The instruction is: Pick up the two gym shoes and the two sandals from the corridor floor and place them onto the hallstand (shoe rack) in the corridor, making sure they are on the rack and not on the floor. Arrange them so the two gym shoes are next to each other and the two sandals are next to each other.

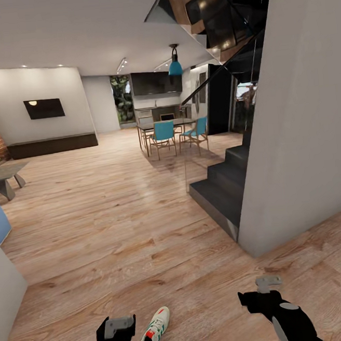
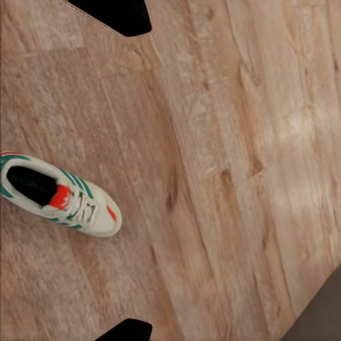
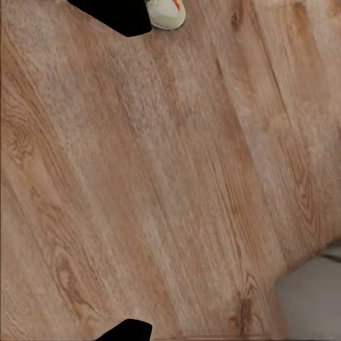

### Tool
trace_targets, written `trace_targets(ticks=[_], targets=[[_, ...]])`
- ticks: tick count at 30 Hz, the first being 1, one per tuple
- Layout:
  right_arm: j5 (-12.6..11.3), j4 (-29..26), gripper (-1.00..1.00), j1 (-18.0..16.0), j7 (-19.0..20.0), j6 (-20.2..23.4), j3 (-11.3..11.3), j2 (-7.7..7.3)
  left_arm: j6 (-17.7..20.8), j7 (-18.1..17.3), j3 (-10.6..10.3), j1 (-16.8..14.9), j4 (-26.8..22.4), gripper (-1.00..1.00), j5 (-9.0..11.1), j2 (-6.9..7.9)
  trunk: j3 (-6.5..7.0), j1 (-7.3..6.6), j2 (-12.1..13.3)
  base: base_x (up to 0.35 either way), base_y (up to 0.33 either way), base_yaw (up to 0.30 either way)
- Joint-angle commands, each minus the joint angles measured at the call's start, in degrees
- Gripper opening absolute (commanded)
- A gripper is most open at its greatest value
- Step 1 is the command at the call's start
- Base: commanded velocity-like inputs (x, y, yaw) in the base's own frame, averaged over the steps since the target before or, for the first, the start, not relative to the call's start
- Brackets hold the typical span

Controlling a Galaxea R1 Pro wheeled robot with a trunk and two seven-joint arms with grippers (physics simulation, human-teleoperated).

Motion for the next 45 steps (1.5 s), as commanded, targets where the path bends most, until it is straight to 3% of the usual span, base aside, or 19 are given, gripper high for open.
trace_targets(ticks=[1,5,11,15,18,29,45], targets=[[0.0,-0.1,1.0,-1.3,-0.1,0.3,0.0,0.01,1.1,0.0,0.0,-0.9,0.0,1.0,0.0,0.12,-0.07,-0.01,0.0,0.0,0.0,0.0],[0.0,-0.1,1.0,-9.0,-0.1,0.4,0.0,0.02,7.0,-0.1,0.0,-5.4,0.1,1.0,0.0,0.78,-0.07,-0.01,0.0,0.0,0.0,0.0],[-0.4,-0.3,1.0,-14.9,0.0,0.4,-0.1,-0.11,9.5,-0.3,-0.2,-10.1,0.4,1.0,0.0,1.02,-0.07,-0.01,0.0,0.0,0.0,0.0],[-0.5,-0.3,1.0,-15.5,0.1,0.4,0.0,-0.14,9.6,-0.3,-0.3,-10.8,2.5,1.0,-0.1,1.26,-0.07,-0.01,0.0,0.0,0.0,0.0],[-0.6,0.2,1.0,-15.6,0.4,0.3,0.1,-0.15,9.5,-0.3,-0.4,-10.9,5.3,1.0,-1.8,1.38,-0.07,-0.01,0.0,0.0,0.0,0.0],[-0.6,1.6,1.0,-15.7,0.4,0.3,0.1,-0.15,9.5,-0.4,-0.4,-10.9,6.0,1.0,-2.9,1.44,-0.19,-0.01,0.0,0.0,0.0,0.0],[-0.7,1.8,1.0,-15.7,0.3,0.3,0.1,-0.13,9.5,-0.4,-0.3,-10.9,6.1,1.0,-2.9,1.71,-4.49,3.51,-6.4,0.0,0.0,0.009]])
